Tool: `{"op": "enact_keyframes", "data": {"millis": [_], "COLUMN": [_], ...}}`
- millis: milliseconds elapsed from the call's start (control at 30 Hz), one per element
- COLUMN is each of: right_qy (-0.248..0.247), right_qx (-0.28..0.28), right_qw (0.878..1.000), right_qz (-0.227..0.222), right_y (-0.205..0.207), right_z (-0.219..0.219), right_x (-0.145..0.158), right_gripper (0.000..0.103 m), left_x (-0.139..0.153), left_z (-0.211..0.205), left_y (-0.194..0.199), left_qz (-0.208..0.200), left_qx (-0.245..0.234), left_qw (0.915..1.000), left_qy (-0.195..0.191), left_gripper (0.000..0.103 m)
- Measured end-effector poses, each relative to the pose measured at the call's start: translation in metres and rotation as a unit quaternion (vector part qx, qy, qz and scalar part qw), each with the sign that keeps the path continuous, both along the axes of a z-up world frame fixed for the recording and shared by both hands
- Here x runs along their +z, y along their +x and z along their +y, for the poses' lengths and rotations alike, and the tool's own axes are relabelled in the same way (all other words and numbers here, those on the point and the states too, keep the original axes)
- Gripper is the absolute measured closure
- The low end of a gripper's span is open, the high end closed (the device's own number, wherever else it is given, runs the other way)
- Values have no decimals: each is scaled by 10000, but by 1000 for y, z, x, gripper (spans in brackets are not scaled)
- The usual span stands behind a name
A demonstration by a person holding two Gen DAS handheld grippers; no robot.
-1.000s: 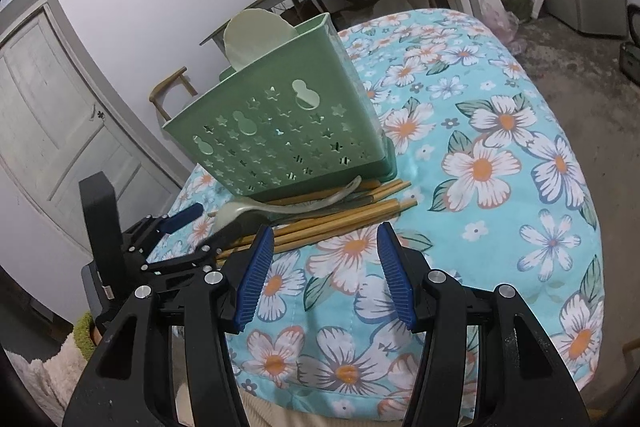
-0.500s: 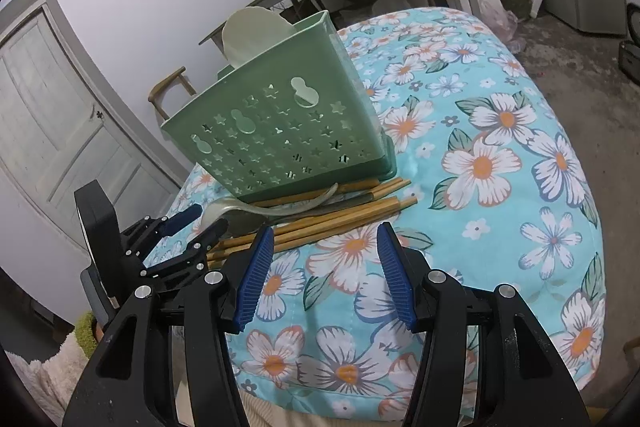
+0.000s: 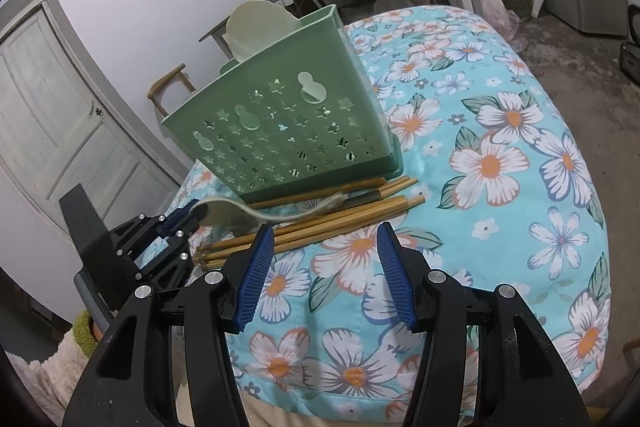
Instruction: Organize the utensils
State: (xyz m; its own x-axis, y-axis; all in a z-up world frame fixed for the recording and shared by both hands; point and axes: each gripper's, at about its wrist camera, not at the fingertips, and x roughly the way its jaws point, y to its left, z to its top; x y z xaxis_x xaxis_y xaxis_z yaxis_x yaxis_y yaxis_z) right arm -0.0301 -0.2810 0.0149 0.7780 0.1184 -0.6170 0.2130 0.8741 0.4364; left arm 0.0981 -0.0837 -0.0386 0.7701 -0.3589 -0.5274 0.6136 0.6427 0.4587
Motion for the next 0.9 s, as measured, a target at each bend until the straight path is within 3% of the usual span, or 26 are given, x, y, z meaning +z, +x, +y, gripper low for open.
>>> {"op": "enact_keyframes", "data": {"millis": [267,533,767,900], "right_qy": [-69,-356,-898,-1336], "right_qx": [-23,150,733,1189], "right_qw": [9999,9989,9920,9822], "right_qz": [-73,-254,-503,-573], "right_y": [-4,-8,12,32], "right_z": [2,12,48,75], "right_x": [5,14,20,19], "right_gripper": [51,52,57,58], "left_x": [18,48,74,80], "left_z": [6,39,99,131], "left_y": [-16,-26,-24,-24], "left_qz": [-322,109,744,858], "left_qx": [24,225,789,1098], "left_qw": [9994,9974,9827,9736], "left_qy": [-133,-668,-1503,-1806], "left_gripper": [99,99,100,100]}}
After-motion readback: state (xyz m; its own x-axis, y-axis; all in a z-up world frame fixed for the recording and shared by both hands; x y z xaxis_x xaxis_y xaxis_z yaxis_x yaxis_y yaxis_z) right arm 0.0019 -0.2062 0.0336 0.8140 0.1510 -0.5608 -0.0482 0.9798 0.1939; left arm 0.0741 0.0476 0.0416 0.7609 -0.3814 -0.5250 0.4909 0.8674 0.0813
